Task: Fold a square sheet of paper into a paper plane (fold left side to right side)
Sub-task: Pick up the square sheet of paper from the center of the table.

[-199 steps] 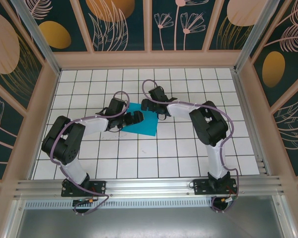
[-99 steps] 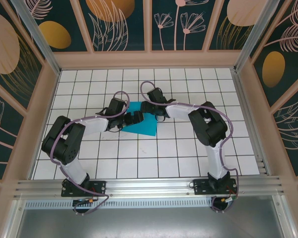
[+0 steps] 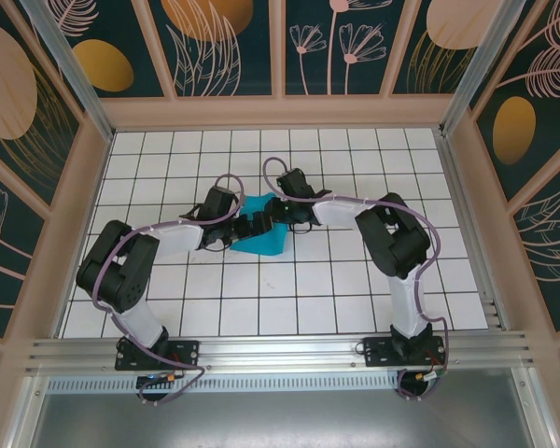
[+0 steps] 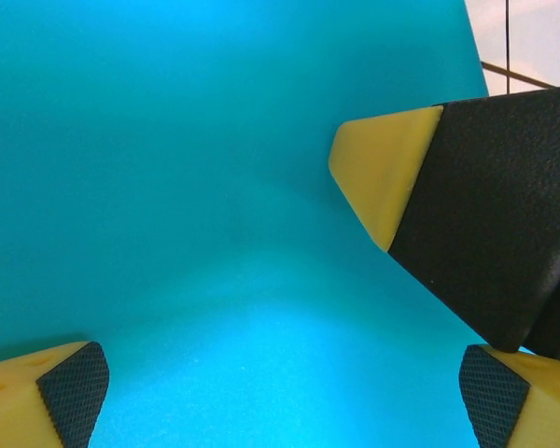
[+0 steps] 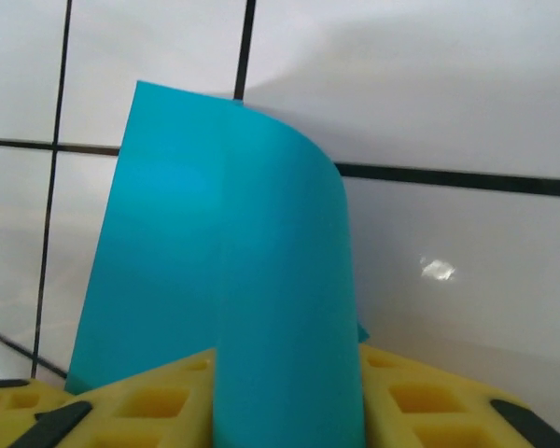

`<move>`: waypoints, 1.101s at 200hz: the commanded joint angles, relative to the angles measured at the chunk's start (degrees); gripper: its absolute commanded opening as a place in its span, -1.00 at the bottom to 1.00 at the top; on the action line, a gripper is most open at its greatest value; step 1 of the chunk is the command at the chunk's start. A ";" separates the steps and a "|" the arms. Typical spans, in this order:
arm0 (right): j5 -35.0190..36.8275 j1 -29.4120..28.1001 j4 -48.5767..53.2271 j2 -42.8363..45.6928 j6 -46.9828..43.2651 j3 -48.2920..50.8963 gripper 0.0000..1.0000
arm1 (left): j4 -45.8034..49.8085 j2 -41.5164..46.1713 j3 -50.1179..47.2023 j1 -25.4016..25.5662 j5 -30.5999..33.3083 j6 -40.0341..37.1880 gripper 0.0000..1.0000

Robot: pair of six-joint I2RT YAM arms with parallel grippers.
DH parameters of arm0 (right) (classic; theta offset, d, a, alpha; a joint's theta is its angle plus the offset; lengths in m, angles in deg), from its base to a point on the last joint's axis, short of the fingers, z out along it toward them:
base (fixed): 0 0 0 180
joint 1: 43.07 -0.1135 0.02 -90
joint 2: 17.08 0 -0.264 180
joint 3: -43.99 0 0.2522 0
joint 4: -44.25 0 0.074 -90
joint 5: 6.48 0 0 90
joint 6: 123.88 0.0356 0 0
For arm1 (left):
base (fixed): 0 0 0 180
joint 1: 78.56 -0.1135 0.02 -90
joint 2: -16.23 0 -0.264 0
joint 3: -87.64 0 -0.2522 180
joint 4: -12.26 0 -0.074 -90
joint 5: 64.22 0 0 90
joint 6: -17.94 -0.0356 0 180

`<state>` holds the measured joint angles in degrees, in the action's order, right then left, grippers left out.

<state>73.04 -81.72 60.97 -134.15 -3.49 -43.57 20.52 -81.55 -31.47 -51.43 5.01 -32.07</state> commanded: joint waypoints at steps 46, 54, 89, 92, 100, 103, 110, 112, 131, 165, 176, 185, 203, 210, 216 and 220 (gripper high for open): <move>-11.31 4.29 -8.92 9.38 -0.38 10.17 -0.41 | 3.92 7.27 1.71 0.37 2.67 -0.39 0.97; -12.86 5.27 -10.59 10.47 -0.18 11.66 -0.42 | 4.55 8.32 2.10 0.37 3.66 -0.74 0.97; -20.71 10.60 -17.27 16.32 -0.70 18.45 -0.42 | 7.14 14.24 3.80 -0.28 7.52 -2.98 0.97; -21.92 11.16 -18.09 16.80 -0.76 19.06 -0.43 | 7.50 14.67 4.00 -0.39 7.73 -3.19 0.97; -25.18 12.79 -20.84 18.31 -0.73 21.03 -0.43 | 8.31 15.79 4.57 -0.75 7.93 -3.80 0.97; -26.49 13.46 -21.97 18.92 -0.67 21.69 -0.43 | 8.65 16.16 4.79 -0.91 7.93 -4.03 0.97; -29.21 15.07 -24.34 20.26 -0.28 23.35 -0.43 | 9.28 16.98 5.30 -1.24 7.89 -4.37 0.97; -30.05 15.44 -24.92 20.71 -0.21 23.70 -0.43 | 9.39 17.24 5.37 -1.32 7.82 -4.56 0.97; -36.48 19.27 -27.77 24.65 -0.28 26.21 -0.43 | 9.76 19.42 6.23 -2.07 6.58 -5.68 0.97; -44.96 23.24 -27.57 33.23 -1.82 27.13 -0.43 | 4.37 22.47 6.41 -2.88 -1.46 -7.12 0.97; -46.96 24.11 -27.15 35.91 -1.70 26.75 -0.44 | 2.04 22.70 6.96 -2.88 -5.70 -7.89 0.97; -48.18 24.55 -26.45 37.92 -1.57 26.16 -0.44 | 0.49 22.57 7.77 -2.88 -9.37 -8.36 0.97; -50.44 24.90 -25.02 41.44 -0.86 24.17 -0.46 | -2.09 21.68 10.08 -2.89 -15.99 -8.91 0.97; -51.53 24.87 -25.06 42.48 -0.11 23.47 -0.48 | -2.91 21.20 10.99 -2.88 -18.30 -9.17 0.97; -52.35 24.81 -25.59 43.22 0.82 22.88 -0.49 | -3.63 20.96 11.53 -2.86 -20.24 -9.43 0.97; -52.88 24.76 -25.94 43.75 1.49 22.42 -0.49 | -4.11 20.67 12.01 -2.84 -21.27 -9.54 0.97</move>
<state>27.32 -57.02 37.19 -93.74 -3.44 -17.91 23.06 -60.07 -23.90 -54.20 -4.78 -39.09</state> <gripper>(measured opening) 0.263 0.985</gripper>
